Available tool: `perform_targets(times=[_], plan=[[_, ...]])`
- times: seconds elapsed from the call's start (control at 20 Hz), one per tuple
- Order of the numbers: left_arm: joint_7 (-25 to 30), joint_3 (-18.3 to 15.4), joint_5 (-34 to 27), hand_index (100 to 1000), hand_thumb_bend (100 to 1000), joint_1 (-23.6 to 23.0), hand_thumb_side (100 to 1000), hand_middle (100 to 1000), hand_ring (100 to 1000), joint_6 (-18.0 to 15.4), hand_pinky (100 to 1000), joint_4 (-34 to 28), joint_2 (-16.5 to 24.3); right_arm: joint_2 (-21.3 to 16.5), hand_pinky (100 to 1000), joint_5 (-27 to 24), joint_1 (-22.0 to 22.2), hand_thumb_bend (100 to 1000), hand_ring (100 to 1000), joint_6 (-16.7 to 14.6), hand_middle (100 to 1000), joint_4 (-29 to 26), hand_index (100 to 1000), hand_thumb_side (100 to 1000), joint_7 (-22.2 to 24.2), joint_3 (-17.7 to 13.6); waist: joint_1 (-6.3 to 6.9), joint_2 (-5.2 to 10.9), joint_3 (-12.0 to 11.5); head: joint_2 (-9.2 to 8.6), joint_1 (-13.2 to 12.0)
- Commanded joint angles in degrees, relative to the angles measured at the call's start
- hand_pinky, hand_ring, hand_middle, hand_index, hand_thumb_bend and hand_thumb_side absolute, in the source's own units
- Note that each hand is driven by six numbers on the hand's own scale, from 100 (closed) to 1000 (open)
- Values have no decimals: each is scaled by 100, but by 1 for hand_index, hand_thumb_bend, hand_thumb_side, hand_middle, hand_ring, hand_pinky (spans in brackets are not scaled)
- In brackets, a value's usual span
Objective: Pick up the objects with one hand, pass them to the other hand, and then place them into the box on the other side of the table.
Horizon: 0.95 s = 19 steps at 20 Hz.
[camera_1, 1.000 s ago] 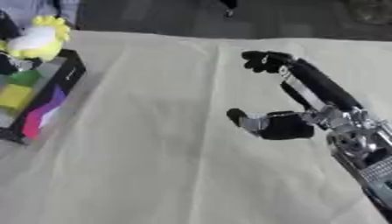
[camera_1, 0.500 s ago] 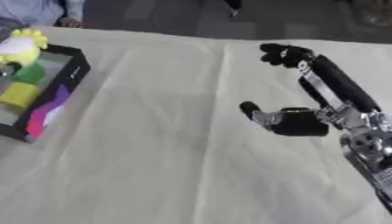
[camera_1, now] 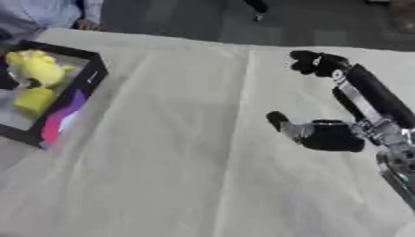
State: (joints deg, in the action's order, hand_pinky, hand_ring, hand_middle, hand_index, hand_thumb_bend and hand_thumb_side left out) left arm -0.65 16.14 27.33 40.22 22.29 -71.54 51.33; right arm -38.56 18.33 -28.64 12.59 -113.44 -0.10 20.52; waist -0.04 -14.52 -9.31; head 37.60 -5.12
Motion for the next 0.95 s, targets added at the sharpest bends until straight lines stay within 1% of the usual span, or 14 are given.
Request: perform_targets(times=[0.05,0.15,0.2,0.25,0.3,0.35,0.4,0.5,0.6,0.65,0.75,0.8,0.85,0.95], plan=[[173,-135,291,883,983,83,635,812,861,32,894,37,159,-112,865,-29,-14,410,826,7,764,-115,923,342,-45,-102,-37,48,8,-48,101],[217,-167,413,873,1000,83,607,804,851,92,881,40,153,-111,863,-34,9,407,822,13,755,-115,922,338,-60,-115,-38,64,17,-26,182],[204,-209,446,870,966,80,603,801,844,142,875,27,146,-107,861,-43,23,400,820,18,753,-115,922,337,-79,-134,-36,73,20,-8,234],[151,-289,429,860,882,81,589,789,807,211,848,-21,122,-107,859,-55,40,384,818,24,752,-115,921,342,-116,-164,-38,81,19,7,296],[64,-380,363,860,882,78,589,789,807,294,848,-98,94,-105,859,-73,59,384,818,25,752,-115,921,342,-162,-191,-41,85,15,16,347],[-148,-604,183,824,452,91,486,746,636,409,764,-276,23,-123,859,-118,89,297,816,-5,766,-115,926,363,-271,-253,-54,97,7,44,473],[-427,-822,-128,815,351,59,512,744,629,520,756,-522,-43,-164,862,-175,124,241,820,-86,779,-115,930,386,-426,-325,-67,106,4,69,588],[-1015,-1108,-875,803,121,-47,536,758,694,634,756,-1098,-134,-278,853,-289,211,152,818,-269,796,-115,934,365,-746,-491,-82,124,2,121,809],[-1587,-1240,-1643,806,100,-186,582,768,716,554,758,-1737,-196,-400,846,-548,332,100,814,-377,786,-115,928,384,-1009,-688,-84,137,-7,158,1031],[-1812,-1256,-1967,800,100,-252,591,765,713,487,752,-1989,-228,-457,839,-693,395,100,808,-437,771,-115,919,359,-1091,-779,-81,143,-11,171,1115],[-2188,-1259,-2477,789,100,-380,491,751,702,380,741,-2428,-326,-536,826,-995,594,100,796,-608,746,-115,901,255,-1192,-1003,-83,149,-3,183,1253],[-2332,-1260,-2647,786,100,-442,489,748,698,352,736,-2617,-383,-542,816,-1134,716,100,787,-648,735,-115,892,216,-1247,-1138,-89,152,10,185,1306],[-2452,-1262,-2791,786,100,-496,489,748,698,336,736,-2772,-438,-538,816,-1264,820,100,787,-643,735,-115,892,216,-1317,-1264,-93,156,19,187,1347],[-2641,-1262,-3068,783,100,-589,523,750,698,260,728,-3025,-583,-465,792,-1629,1025,100,766,-539,712,-115,871,175,-1514,-1517,-86,162,38,200,1432]])
